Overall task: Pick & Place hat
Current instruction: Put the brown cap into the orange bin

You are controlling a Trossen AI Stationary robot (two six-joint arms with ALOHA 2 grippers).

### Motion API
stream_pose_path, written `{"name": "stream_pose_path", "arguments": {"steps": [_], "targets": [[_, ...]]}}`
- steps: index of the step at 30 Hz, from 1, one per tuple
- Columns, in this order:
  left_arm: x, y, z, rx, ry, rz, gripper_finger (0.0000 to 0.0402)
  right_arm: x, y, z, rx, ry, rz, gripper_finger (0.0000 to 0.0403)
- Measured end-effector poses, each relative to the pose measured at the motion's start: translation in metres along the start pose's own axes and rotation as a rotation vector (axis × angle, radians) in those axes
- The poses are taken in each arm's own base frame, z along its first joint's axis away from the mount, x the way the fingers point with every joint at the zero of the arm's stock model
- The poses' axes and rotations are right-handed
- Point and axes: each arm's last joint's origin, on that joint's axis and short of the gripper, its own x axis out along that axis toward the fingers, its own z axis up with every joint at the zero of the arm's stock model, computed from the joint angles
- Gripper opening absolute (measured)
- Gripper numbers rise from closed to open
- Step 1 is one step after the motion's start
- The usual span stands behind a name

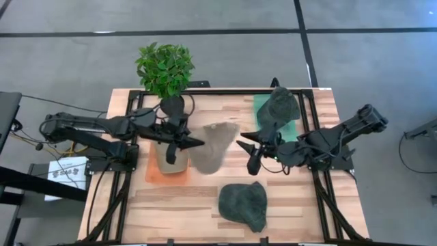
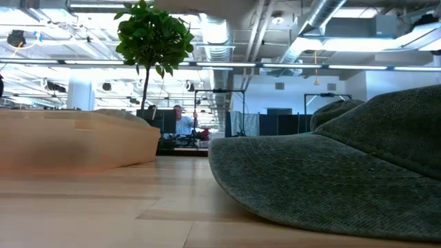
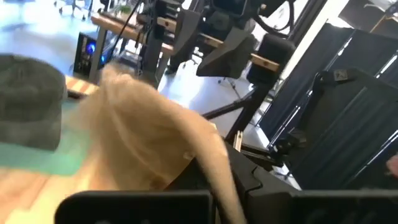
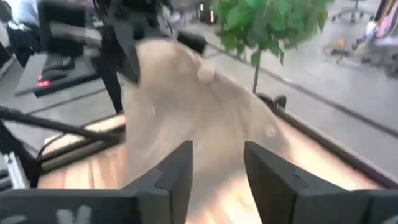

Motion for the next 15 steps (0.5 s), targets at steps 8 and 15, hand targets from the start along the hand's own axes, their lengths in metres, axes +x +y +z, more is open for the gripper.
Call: {"name": "stream_pose_path", "arguments": {"steps": [8, 15], "targets": [[-0.049, -0.011, 0.004, -0.073, 0.057, 0.027, 0.0, -0.015, -0.009, -0.019, 0.012, 0.157, -0.04, 0.0176], [-0.078, -0.016, -0.008, -0.103, 0.164, 0.126, 0.0, -0.014, -0.009, -0.024, 0.022, 0.188, -0.066, 0.0182]]}}
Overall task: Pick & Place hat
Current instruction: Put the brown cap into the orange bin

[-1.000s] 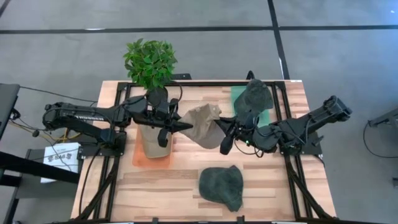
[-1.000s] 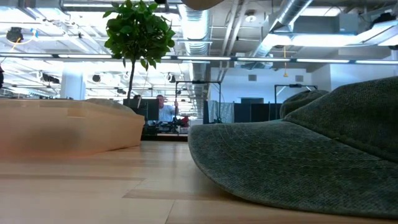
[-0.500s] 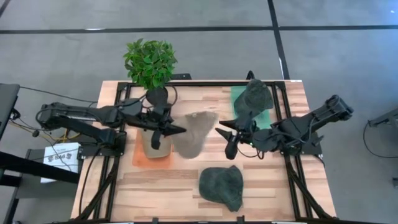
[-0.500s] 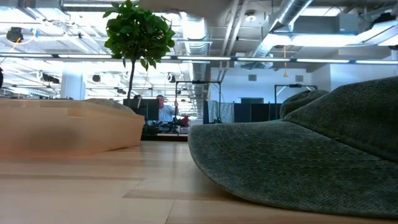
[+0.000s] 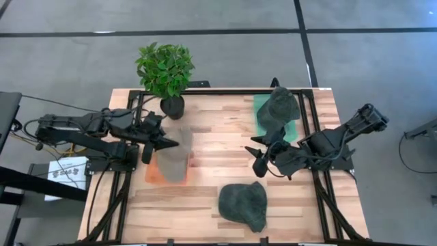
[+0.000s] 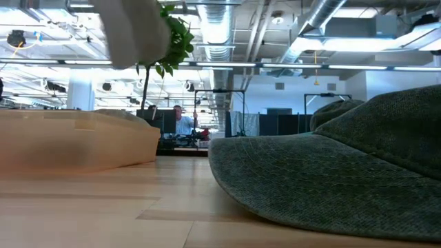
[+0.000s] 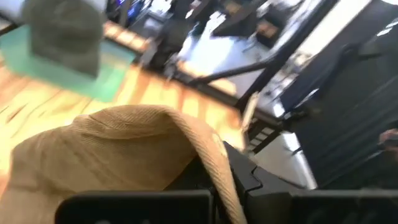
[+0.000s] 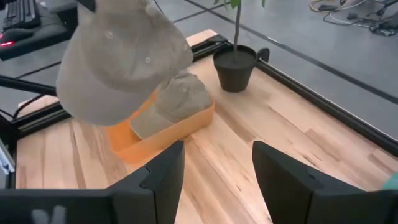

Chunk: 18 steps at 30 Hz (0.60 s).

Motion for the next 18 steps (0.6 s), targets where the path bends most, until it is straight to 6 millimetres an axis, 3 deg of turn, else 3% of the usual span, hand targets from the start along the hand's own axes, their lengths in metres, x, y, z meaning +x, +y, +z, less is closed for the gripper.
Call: {"name": "stream_pose_path", "arguments": {"steps": [6, 18], "targets": [[-0.002, 0.009, -0.013, -0.022, 0.103, 0.149, 0.0, 0.001, 0.0, 0.0, 0.002, -0.001, -0.005, 0.0171], [0.033, 0.018, -0.024, 0.024, 0.236, 0.262, 0.0, 0.004, -0.002, 0.002, 0.012, -0.007, -0.019, 0.0156]]}}
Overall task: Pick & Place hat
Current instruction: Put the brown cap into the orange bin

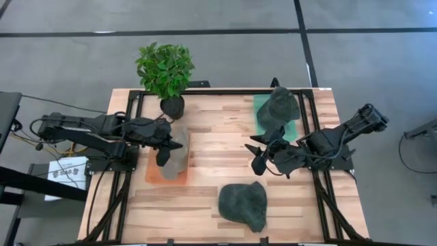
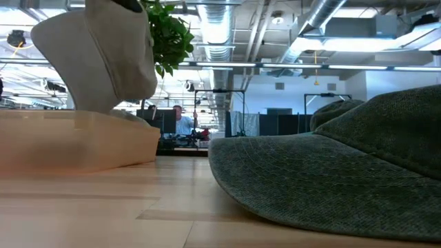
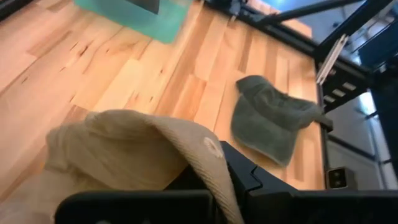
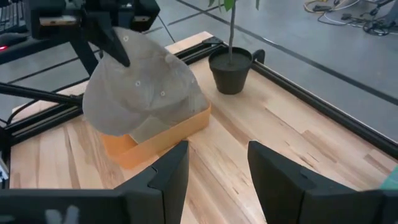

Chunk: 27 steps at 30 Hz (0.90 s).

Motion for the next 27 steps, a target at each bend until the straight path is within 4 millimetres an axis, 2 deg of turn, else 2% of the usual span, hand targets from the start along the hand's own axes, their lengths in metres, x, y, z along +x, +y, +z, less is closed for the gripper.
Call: {"name": "stream_pose_path", "arguments": {"steps": [5, 10, 21, 27], "targets": [[0.014, -0.004, 0.002, 0.036, 0.017, -0.02, 0.0, 0.0, 0.0, 0.0, 0.0, 0.0, 0.0, 0.0153], [0.017, -0.004, 0.002, 0.056, 0.011, -0.035, 0.0, 0.0, 0.0, 0.0, 0.008, 0.0, 0.0, 0.0153], [0.042, 0.02, -0.047, -0.079, 0.151, 0.084, 0.0, 0.0, 0.0, 0.0, 0.024, 0.001, 0.001, 0.0143], [0.042, 0.022, -0.052, -0.11, 0.171, 0.097, 0.0, 0.0, 0.0, 0.0, 0.024, 0.001, 0.001, 0.0139]]}}
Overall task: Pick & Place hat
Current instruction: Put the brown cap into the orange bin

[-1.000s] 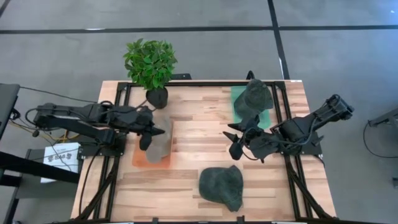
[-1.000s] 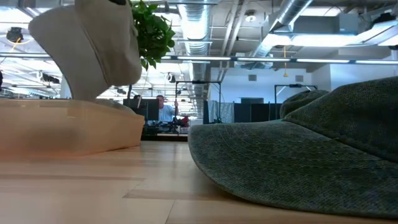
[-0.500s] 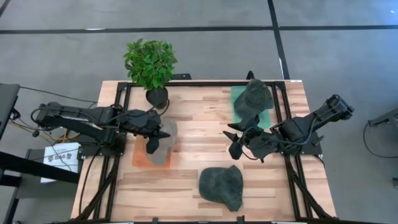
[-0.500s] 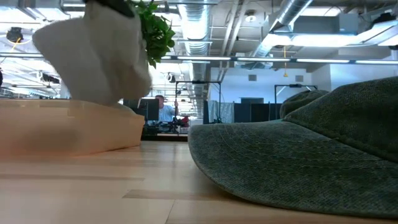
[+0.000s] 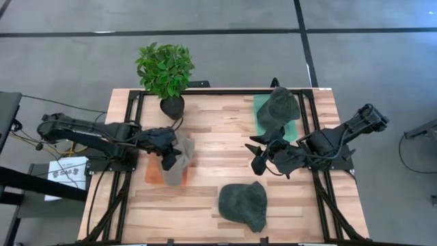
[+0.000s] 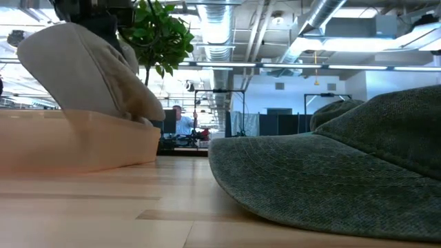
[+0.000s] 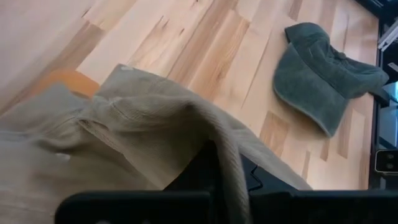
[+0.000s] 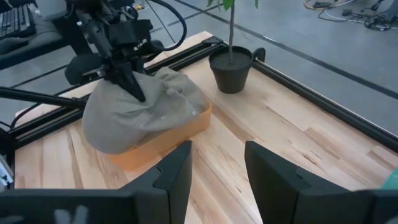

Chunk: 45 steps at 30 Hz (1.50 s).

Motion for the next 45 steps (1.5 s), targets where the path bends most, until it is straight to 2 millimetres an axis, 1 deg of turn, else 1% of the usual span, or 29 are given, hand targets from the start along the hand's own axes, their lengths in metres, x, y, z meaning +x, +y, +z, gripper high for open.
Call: {"name": "stream_pose_path", "arguments": {"steps": [5, 10, 14, 19, 22, 26, 31, 36, 40, 45], "targets": [[-0.008, 0.003, -0.003, -0.001, 0.01, 0.004, 0.0, 0.0, 0.0, 0.0, 0.0, 0.0, 0.0, 0.0139], [-0.02, 0.01, -0.012, -0.022, 0.051, 0.035, 0.0, 0.0, 0.0, 0.0, 0.0, 0.001, 0.001, 0.0136], [-0.027, 0.015, -0.016, -0.027, 0.056, 0.079, 0.0, 0.0, 0.0, 0.0, 0.0, 0.001, 0.001, 0.0133], [-0.029, 0.021, -0.019, -0.014, 0.05, 0.183, 0.0, 0.0, 0.0, 0.0, 0.0, 0.001, 0.001, 0.0133], [-0.028, 0.023, -0.02, 0.006, 0.031, 0.252, 0.0, 0.0, 0.0, 0.0, 0.0, 0.001, 0.001, 0.0133], [-0.024, 0.026, -0.022, 0.077, 0.067, 0.324, 0.0, 0.0, 0.0, 0.0, 0.001, 0.001, 0.001, 0.0133], [-0.013, 0.025, -0.024, 0.109, 0.156, 0.345, 0.0, 0.0, 0.001, 0.001, 0.012, -0.007, 0.008, 0.0129], [-0.006, 0.024, -0.024, 0.122, 0.197, 0.354, 0.0003, 0.0, 0.001, 0.001, 0.017, -0.011, 0.011, 0.0128], [-0.005, 0.024, -0.024, 0.15, 0.204, 0.352, 0.0024, 0.0, 0.001, 0.002, 0.017, -0.011, 0.011, 0.0128], [-0.006, 0.024, -0.024, 0.181, 0.2, 0.343, 0.0067, 0.0, 0.002, 0.002, 0.025, -0.017, 0.016, 0.0127]]}}
